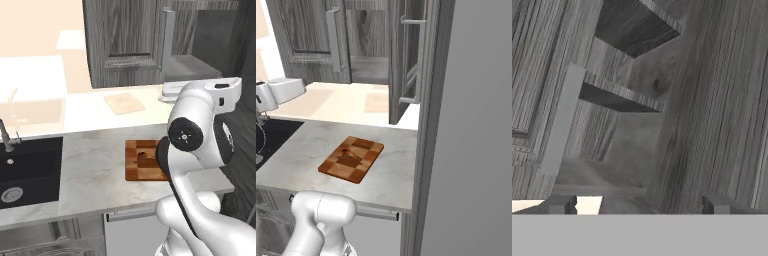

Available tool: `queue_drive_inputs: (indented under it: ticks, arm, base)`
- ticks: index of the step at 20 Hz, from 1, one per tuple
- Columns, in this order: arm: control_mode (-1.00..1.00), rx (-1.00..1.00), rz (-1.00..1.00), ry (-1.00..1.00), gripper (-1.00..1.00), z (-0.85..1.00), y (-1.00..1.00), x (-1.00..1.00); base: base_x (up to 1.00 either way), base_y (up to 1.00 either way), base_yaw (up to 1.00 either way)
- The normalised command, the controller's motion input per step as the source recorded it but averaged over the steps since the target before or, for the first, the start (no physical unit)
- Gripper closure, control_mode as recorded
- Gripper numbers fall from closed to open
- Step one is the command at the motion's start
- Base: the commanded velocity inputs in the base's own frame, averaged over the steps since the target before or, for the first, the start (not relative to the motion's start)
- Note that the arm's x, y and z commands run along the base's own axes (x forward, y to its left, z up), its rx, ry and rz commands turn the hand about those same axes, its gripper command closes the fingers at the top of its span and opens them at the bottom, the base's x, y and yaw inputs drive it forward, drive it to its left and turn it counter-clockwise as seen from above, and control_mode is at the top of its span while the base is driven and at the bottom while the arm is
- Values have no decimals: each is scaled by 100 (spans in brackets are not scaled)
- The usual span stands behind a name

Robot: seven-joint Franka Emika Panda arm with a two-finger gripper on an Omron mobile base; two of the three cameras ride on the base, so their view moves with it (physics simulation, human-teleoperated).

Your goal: Open the cabinet, retrieve the rolling pin, and place it next to the meat on the cutting board to prepare for tenderizing.

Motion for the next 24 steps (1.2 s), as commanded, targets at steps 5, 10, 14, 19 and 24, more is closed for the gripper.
queue_drive_inputs:
  ticks: [5,10,14,19,24]
  arm:
    - [-100,2,27,0,-100,-4,31,19]
    - [-100,6,22,0,-100,0,31,50]
    - [-100,6,17,-4,-100,0,12,48]
    - [-100,3,13,-6,-100,0,2,32]
    - [-100,0,6,-5,-100,0,0,35]
  base:
    - [0,0,0]
    - [0,0,0]
    - [0,0,0]
    - [0,0,0]
    - [0,0,0]
